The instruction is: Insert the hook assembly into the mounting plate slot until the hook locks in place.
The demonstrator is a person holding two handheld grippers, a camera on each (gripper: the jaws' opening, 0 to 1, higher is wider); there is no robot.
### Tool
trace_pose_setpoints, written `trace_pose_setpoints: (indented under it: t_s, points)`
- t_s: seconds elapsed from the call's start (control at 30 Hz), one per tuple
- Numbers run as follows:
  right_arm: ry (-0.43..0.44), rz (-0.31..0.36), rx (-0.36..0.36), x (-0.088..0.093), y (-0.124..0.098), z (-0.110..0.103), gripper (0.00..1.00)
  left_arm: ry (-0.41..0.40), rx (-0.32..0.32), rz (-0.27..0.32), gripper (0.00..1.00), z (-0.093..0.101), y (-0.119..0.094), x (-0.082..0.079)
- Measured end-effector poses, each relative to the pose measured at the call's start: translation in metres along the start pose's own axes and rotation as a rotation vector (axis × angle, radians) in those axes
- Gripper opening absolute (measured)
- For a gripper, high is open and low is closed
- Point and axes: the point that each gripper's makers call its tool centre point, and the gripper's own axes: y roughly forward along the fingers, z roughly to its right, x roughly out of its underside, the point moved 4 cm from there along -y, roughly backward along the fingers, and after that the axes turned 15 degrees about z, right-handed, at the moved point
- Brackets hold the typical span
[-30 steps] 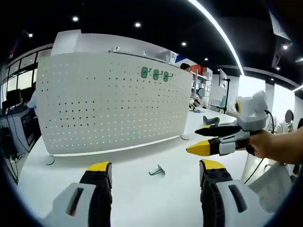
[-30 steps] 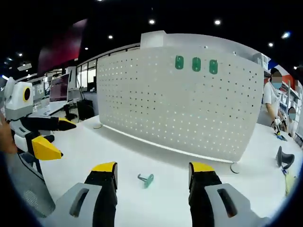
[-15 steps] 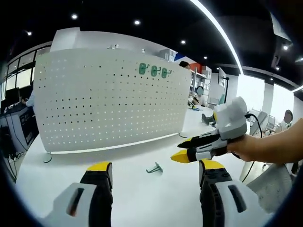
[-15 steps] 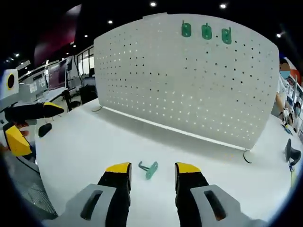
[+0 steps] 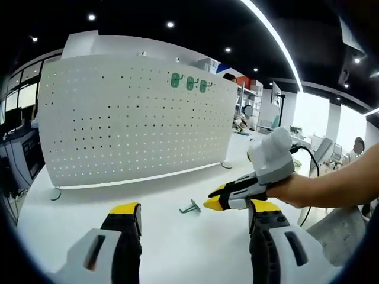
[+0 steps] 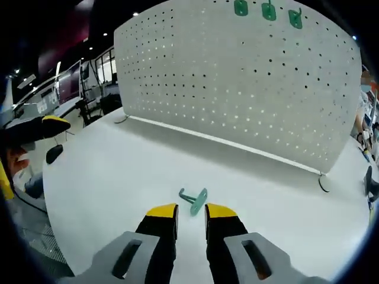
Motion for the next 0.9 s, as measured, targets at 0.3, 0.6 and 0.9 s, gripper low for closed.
trace_pose_setpoints:
  t_s: [0.3, 0.6, 0.9]
  points:
    - [-0.001, -0.042, 0.004, 0.012, 0.014, 0.000, 0.12, 0.001, -0.001, -0.013, 0.75, -0.004, 0.004, 0.003]
    - [-0.003, -0.069, 0.008, 0.016, 0.024, -0.002, 0.10, -0.006, -0.006, -0.025, 0.75, -0.008, 0.007, 0.007]
    - [-0.003, -0.101, 0.027, 0.023, 0.028, 0.002, 0.06, -0.012, -0.011, -0.031, 0.74, -0.011, 0.006, 0.010]
